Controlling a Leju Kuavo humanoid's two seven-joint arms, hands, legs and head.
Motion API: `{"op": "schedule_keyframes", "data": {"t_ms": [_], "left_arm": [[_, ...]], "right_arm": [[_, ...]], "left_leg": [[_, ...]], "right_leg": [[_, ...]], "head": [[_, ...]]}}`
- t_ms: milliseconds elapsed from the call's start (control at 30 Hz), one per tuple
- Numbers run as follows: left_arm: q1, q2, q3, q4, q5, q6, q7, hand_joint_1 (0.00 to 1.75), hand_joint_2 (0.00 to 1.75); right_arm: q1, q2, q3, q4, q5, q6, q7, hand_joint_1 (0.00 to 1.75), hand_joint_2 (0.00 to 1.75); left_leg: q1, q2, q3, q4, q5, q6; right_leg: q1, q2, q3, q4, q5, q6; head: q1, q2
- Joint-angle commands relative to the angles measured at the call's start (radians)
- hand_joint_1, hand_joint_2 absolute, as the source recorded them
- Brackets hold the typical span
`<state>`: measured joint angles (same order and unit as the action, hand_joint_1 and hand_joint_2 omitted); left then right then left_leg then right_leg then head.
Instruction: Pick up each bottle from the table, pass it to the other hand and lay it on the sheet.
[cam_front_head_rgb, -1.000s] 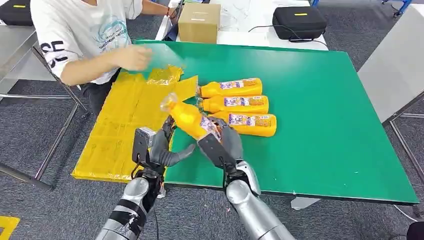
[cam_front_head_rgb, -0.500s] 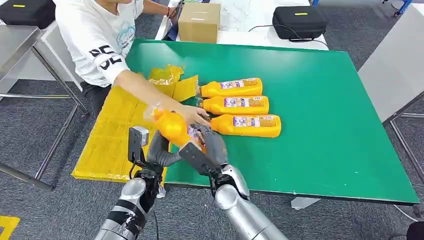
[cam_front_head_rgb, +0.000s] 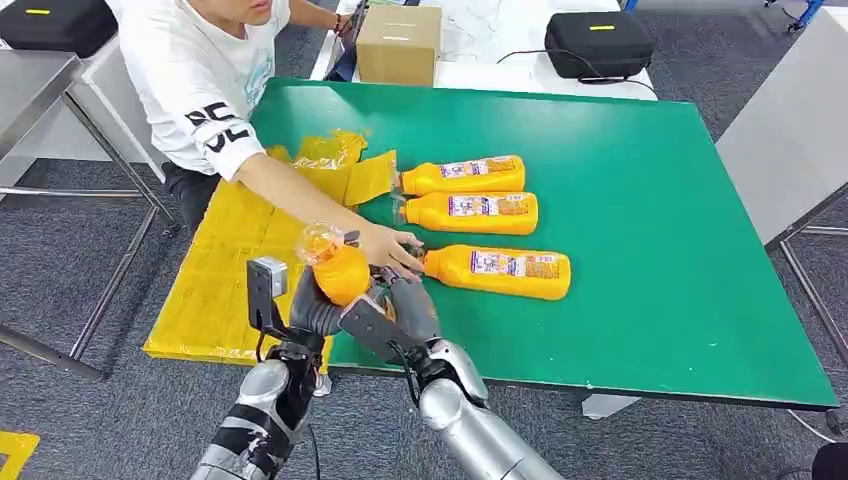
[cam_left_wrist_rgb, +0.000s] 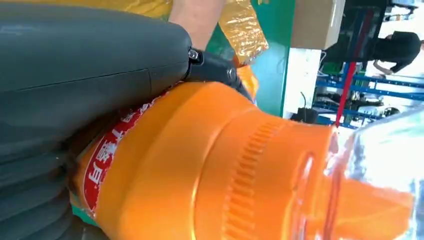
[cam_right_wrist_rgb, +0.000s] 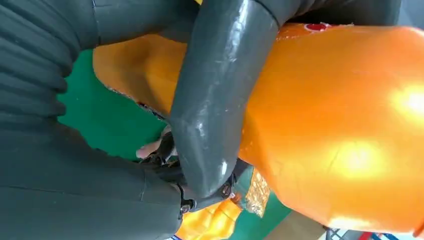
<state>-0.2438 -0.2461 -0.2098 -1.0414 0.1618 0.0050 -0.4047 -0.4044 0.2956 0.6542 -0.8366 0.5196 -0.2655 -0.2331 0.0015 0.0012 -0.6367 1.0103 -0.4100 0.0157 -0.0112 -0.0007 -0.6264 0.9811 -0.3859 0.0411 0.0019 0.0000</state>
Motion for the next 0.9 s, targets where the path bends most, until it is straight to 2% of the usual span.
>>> {"op": "schedule_keyframes", "data": {"t_ms": [33,67,100,333,500,633,700,900], "left_arm": [[-0.037,0.008,0.042,-0.026,0.048,0.005,0.003,1.75,1.75],[-0.036,0.01,0.042,-0.03,0.048,0.005,0.003,1.75,1.75],[-0.032,0.01,0.05,-0.043,0.054,0.011,0.0,1.75,1.75],[-0.03,0.046,0.067,-0.103,-0.021,0.099,-0.025,1.75,1.75],[-0.064,0.112,0.074,-0.155,-0.189,0.188,-0.043,1.75,1.75],[-0.114,0.174,0.026,-0.112,-0.471,0.267,-0.025,1.75,1.75],[-0.123,0.174,0.037,-0.096,-0.523,0.267,-0.03,1.75,1.75],[-0.18,0.235,0.01,0.013,-0.755,0.288,-0.025,1.75,1.75]], "right_arm": [[-0.013,-0.026,0.044,0.057,-0.009,-0.007,-0.003,1.19,1.75],[-0.011,-0.026,0.038,0.051,-0.011,-0.014,-0.004,0.1,1.75],[-0.005,-0.027,0.02,0.033,-0.019,-0.036,-0.005,0.0,1.75],[0.049,-0.058,-0.115,-0.156,-0.096,-0.118,-0.028,0.0,1.75],[0.083,-0.084,-0.198,-0.279,-0.137,-0.138,-0.053,0.0,1.75],[0.085,-0.087,-0.223,-0.308,-0.131,-0.123,-0.055,0.0,1.75],[0.088,-0.084,-0.23,-0.314,-0.131,-0.113,-0.055,0.0,1.75],[0.076,-0.081,-0.232,-0.314,-0.137,-0.093,-0.066,0.0,1.75]], "left_leg": [[0.001,-0.001,0.005,0.0,-0.002,-0.001],[0.001,-0.001,0.004,-0.001,-0.001,-0.001],[0.001,-0.001,0.002,-0.001,-0.001,-0.001],[0.001,-0.002,0.004,0.0,-0.002,-0.001],[0.001,-0.001,0.001,0.0,0.0,-0.001],[0.001,-0.002,0.001,0.0,0.0,-0.001],[0.001,-0.001,0.003,0.0,0.0,-0.001],[0.0,-0.001,0.003,-0.001,0.0,-0.001]], "right_leg": [[0.001,-0.001,0.006,-0.001,-0.002,-0.002],[0.001,-0.001,0.004,-0.001,-0.002,-0.001],[0.001,-0.001,0.002,-0.001,-0.001,-0.001],[0.001,-0.002,0.004,0.0,-0.002,-0.001],[0.001,-0.001,0.001,0.0,0.0,-0.001],[0.001,-0.002,0.001,0.0,-0.001,-0.001],[0.001,-0.001,0.002,0.0,-0.001,-0.001],[0.0,-0.001,0.003,0.0,-0.001,-0.001]], "head": [[0.0,0.0],[0.0,0.0],[0.0,0.0],[0.0,0.0],[0.0,0.0],[0.0,0.0],[0.0,0.0],[0.0,0.0]]}}
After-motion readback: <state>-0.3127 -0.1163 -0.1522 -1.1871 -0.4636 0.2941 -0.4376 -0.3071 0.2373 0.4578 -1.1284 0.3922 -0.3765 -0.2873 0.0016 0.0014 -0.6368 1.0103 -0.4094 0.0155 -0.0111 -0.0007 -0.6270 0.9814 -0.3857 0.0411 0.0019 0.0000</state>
